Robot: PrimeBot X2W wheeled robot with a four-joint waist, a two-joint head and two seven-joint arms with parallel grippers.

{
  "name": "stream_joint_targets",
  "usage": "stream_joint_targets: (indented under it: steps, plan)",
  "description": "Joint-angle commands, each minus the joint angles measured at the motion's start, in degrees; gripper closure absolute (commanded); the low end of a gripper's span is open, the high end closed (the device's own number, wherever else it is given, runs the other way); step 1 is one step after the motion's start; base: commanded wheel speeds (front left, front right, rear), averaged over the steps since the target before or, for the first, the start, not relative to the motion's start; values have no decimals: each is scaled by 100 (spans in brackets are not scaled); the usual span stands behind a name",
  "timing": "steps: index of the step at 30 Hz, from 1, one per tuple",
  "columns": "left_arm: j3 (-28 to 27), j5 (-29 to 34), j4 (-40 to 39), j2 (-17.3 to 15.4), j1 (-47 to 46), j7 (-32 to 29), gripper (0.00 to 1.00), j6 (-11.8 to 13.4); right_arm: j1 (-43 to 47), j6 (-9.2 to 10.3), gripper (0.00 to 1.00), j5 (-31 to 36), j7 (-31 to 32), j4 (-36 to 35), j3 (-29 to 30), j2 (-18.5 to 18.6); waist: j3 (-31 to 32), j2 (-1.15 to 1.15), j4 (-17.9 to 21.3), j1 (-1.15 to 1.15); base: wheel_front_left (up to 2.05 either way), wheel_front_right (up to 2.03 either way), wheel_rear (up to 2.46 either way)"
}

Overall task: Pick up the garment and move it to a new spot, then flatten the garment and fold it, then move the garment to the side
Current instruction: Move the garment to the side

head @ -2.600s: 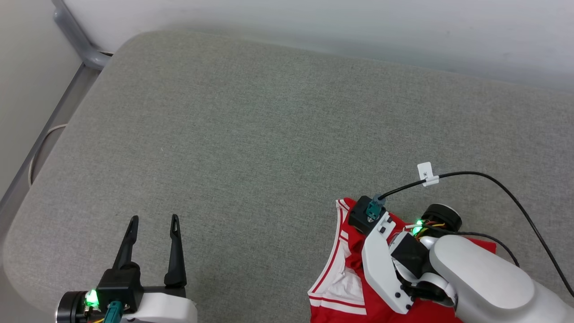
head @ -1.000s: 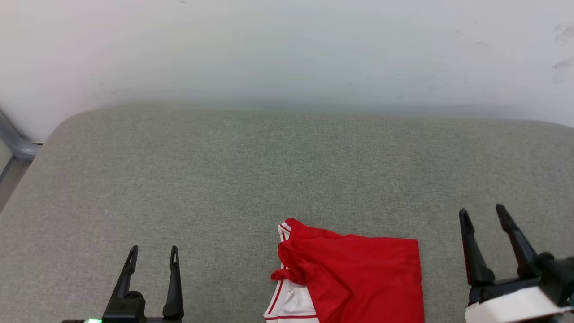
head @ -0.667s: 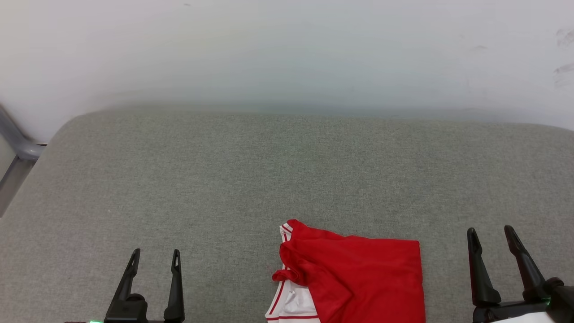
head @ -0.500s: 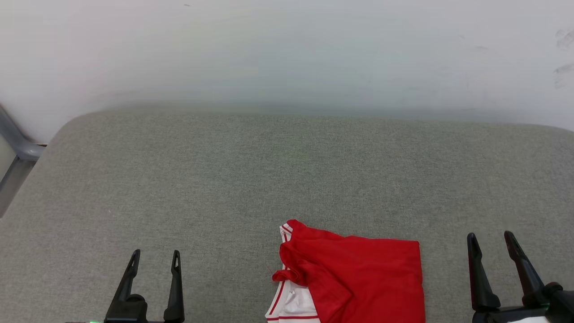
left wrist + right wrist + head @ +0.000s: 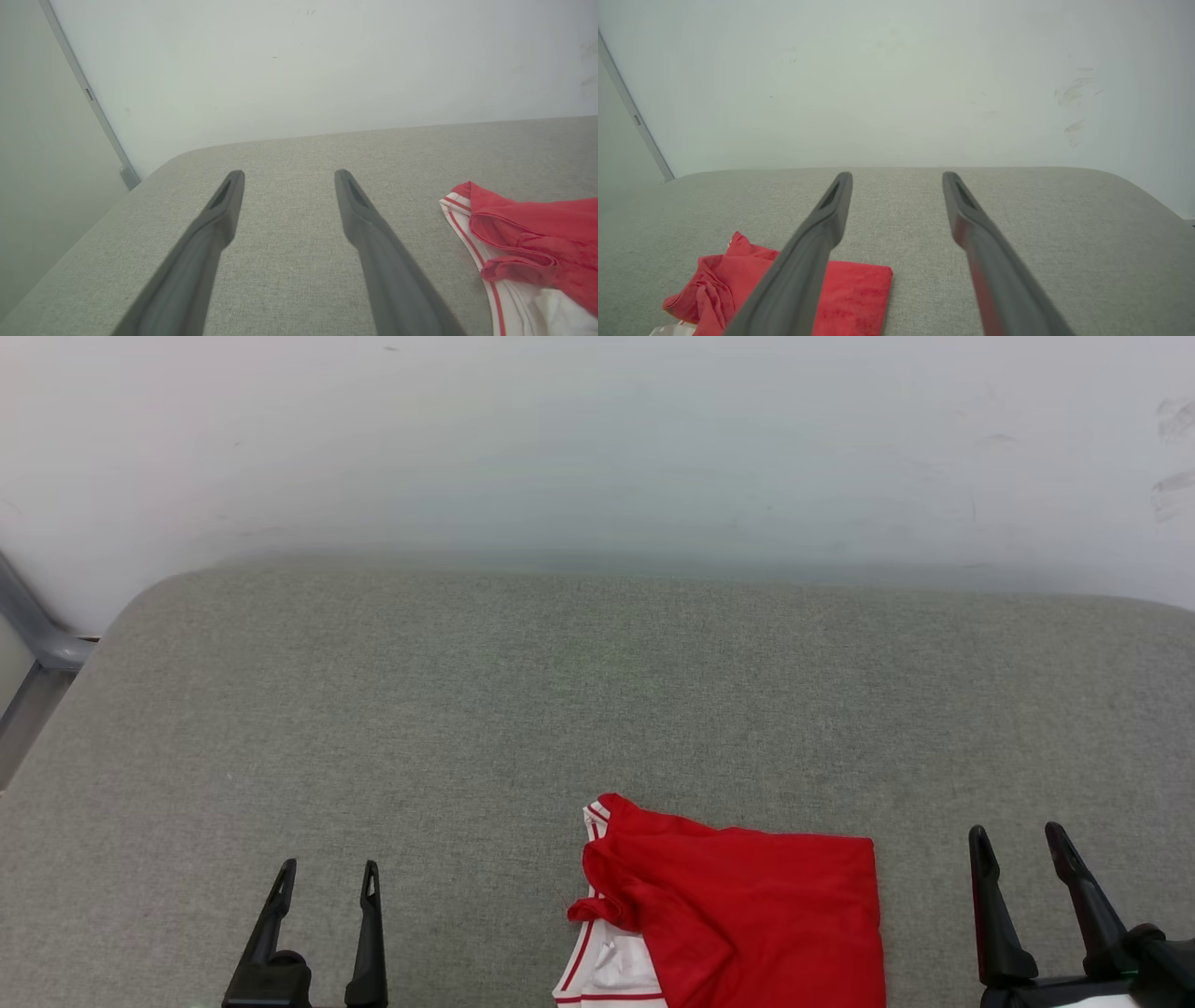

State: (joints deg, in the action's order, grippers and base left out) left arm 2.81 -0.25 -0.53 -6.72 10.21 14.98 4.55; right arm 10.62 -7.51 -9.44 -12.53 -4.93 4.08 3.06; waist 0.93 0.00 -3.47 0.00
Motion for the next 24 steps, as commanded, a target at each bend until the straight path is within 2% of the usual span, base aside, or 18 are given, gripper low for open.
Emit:
stream_joint_targets:
  steps: [1, 7, 11, 14, 20, 23, 24]
  plan:
    - [-2, -22, 1, -21, 37, 27, 0, 33, 32, 5, 0, 18, 20, 2, 0, -32, -1, 0, -3, 0, 0, 0, 0]
    - [12, -40, -4, -31, 35, 27, 0, 51, -272, 5, 0, 43, 114, -124, -11, 84, 5, 0, -15, 0, 0, 0, 0]
    - [54, -35, 9, -35, -2, 28, 0, 42, -724, 5, 0, -45, 414, -244, -24, 414, -11, 0, -52, 0, 0, 0, 0]
    - [80, -44, 9, -40, -34, 28, 0, 38, -1187, 5, 0, -244, 865, -279, -88, 744, -40, 0, -90, 0, 0, 0, 0]
    - [118, -49, 0, -53, -117, 28, 0, 37, -2003, 5, 0, -1016, 2531, -104, -619, 1538, -156, 0, -181, 0, 0, 0, 0]
    - [137, -55, 3, -51, -159, 27, 0, 38, -2214, 5, 0, -1542, 3555, 49, -958, 1882, -212, 0, -229, 0, 0, 0, 0]
    - [148, -58, 10, -47, -197, 27, 0, 42, -2282, 5, 0, -1858, 4158, 104, -1147, 2075, -242, 0, -260, 0, 0, 0, 0]
